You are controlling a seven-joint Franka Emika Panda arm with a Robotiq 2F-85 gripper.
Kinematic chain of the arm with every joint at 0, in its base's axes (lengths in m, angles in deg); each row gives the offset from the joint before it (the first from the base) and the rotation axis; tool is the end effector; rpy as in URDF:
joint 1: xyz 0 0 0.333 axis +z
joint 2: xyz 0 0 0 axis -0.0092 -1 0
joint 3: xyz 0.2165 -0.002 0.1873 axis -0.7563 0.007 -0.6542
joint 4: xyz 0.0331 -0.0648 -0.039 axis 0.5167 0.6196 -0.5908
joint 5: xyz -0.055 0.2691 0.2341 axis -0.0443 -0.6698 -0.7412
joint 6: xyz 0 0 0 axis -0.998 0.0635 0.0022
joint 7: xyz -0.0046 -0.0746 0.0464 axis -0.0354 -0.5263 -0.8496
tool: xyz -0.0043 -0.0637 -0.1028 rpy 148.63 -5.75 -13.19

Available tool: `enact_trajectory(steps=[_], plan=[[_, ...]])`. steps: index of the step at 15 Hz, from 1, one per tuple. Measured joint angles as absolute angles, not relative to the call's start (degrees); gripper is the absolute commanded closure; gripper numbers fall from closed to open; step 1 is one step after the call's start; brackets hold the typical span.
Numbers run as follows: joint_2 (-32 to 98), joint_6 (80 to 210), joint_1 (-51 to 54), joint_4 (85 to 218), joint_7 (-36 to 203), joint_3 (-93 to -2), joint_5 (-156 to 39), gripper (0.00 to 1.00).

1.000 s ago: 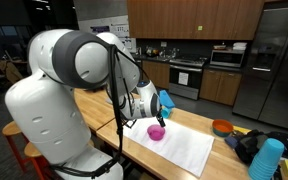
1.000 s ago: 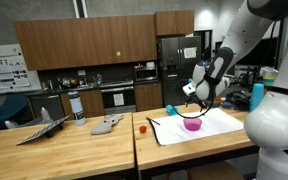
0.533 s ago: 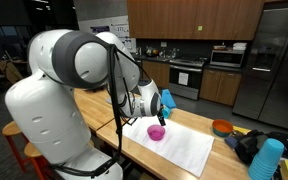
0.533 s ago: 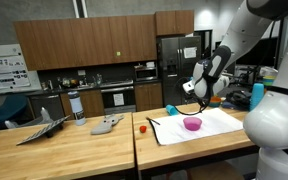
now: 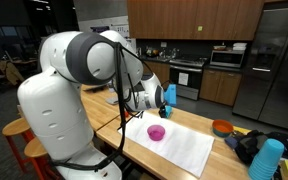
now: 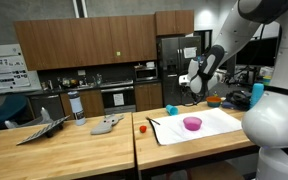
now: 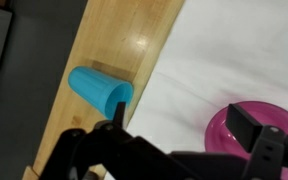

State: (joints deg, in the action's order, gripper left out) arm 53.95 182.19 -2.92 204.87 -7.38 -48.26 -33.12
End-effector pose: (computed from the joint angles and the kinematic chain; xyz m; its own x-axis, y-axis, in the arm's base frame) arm 0.4754 -0.0211 0.3403 -0.2112 0.9408 -0.2651 0.8302 0.3158 0.4594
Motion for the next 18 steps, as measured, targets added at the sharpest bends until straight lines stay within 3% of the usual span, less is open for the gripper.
enact_trajectory(steps=[9, 18], plan=[[46.82, 180.00, -3.27, 193.96, 27.99, -50.35, -8.08, 0.00], [42.36, 180.58, -2.83, 193.60, 35.22, -50.34, -0.22, 0.00]])
